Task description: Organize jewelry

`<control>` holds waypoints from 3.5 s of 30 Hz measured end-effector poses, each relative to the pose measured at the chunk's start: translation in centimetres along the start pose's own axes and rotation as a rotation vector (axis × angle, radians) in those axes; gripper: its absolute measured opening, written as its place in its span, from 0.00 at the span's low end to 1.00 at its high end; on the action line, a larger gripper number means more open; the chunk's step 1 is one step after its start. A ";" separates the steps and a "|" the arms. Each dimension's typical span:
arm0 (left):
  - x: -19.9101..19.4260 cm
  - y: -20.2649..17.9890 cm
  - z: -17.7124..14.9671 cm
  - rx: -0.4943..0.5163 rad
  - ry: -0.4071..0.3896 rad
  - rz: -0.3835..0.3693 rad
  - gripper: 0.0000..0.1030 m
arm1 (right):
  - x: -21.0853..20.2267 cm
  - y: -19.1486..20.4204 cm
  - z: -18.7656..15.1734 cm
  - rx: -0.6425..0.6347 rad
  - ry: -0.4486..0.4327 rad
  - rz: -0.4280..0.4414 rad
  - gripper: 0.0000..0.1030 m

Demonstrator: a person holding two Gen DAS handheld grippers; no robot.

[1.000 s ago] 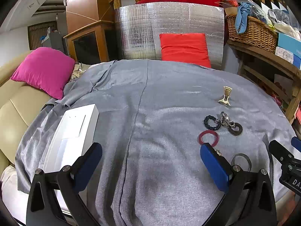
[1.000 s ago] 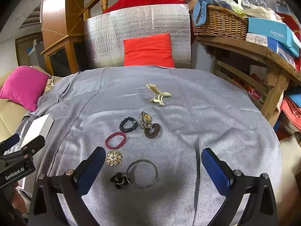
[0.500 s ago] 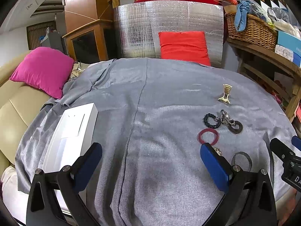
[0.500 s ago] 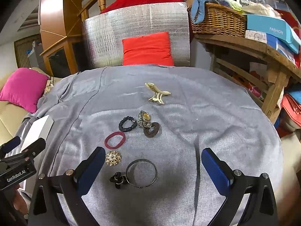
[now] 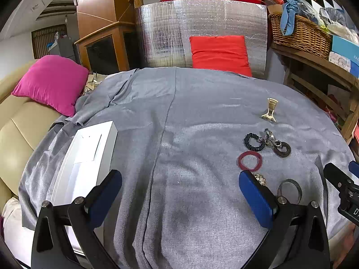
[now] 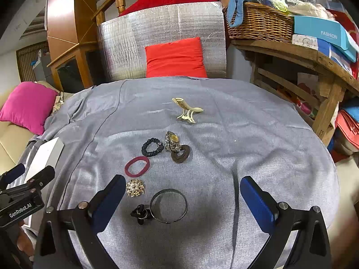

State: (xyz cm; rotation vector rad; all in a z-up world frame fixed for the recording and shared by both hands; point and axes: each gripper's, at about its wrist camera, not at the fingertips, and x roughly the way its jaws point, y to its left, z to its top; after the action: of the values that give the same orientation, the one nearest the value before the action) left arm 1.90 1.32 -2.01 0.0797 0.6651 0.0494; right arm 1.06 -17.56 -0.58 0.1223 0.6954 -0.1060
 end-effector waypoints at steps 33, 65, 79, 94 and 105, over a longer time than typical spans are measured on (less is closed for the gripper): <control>0.6 0.3 -0.1 -0.001 0.030 0.007 1.00 | 0.1 0.0 0.0 0.000 0.002 0.004 1.00; 6.6 0.5 0.2 -0.079 0.179 -0.195 1.00 | 9.2 -5.9 6.3 0.177 0.153 0.266 0.71; 9.9 -1.9 0.6 0.060 0.221 -0.147 1.00 | 15.9 -5.5 8.1 0.189 0.203 0.297 0.70; 13.3 -3.9 1.3 0.070 0.242 -0.340 0.73 | 19.6 -4.9 7.0 0.265 0.334 0.394 0.71; 14.8 -5.4 1.3 0.046 0.296 -0.413 0.62 | 20.3 -4.9 7.6 0.293 0.343 0.406 0.71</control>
State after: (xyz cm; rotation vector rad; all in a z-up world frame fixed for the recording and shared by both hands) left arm 14.51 -3.10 -10.56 -0.0232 0.9670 -0.3582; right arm 20.64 -24.64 -8.23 0.5691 0.9808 0.2088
